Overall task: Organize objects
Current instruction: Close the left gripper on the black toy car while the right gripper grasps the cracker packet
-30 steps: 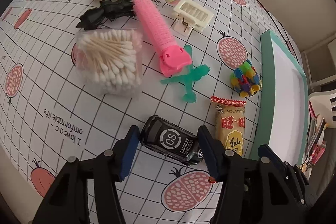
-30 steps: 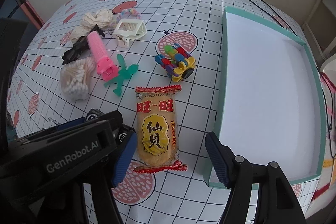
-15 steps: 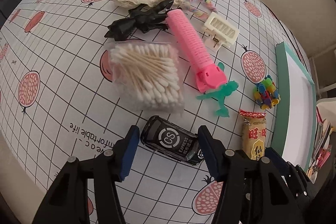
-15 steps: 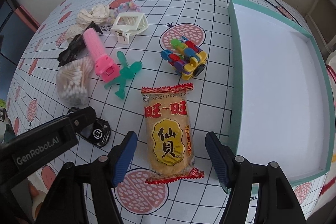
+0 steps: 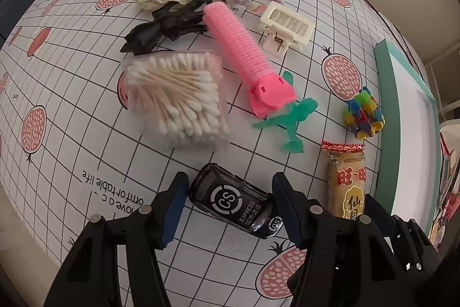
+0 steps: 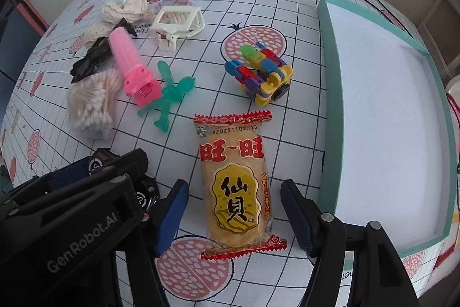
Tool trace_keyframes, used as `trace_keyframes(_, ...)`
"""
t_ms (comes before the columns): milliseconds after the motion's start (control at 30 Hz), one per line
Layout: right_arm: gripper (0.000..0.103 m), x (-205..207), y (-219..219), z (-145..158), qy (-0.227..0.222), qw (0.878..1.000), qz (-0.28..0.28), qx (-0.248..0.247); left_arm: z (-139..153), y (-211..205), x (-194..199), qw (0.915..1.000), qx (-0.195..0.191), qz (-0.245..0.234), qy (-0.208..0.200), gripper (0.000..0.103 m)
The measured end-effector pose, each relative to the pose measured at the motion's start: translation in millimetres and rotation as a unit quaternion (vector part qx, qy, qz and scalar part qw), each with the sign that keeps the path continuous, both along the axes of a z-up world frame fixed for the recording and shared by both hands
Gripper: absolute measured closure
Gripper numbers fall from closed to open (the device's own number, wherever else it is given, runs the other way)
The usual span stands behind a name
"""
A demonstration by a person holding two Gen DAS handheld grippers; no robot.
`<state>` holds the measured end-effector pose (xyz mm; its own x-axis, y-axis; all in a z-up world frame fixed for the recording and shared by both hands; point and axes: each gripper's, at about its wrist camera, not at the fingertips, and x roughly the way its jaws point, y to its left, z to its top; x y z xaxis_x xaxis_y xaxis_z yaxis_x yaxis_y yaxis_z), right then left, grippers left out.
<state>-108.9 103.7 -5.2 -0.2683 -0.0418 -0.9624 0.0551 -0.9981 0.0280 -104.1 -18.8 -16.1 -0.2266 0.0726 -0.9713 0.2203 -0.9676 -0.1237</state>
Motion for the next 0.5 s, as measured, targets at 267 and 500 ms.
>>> trace_keyframes(267,0.063,-2.2,9.7,1.6,0.003,1.0,-0.019,-0.008,0.0,-5.0,3.3,0.9999,0.009,-0.01,0.002,0.056)
trace_keyframes(500,0.063,-2.7,11.0,5.9,0.015,0.999,-0.027,-0.017,2.8,-10.2,6.2,0.9997,0.02,-0.014,0.01,0.064)
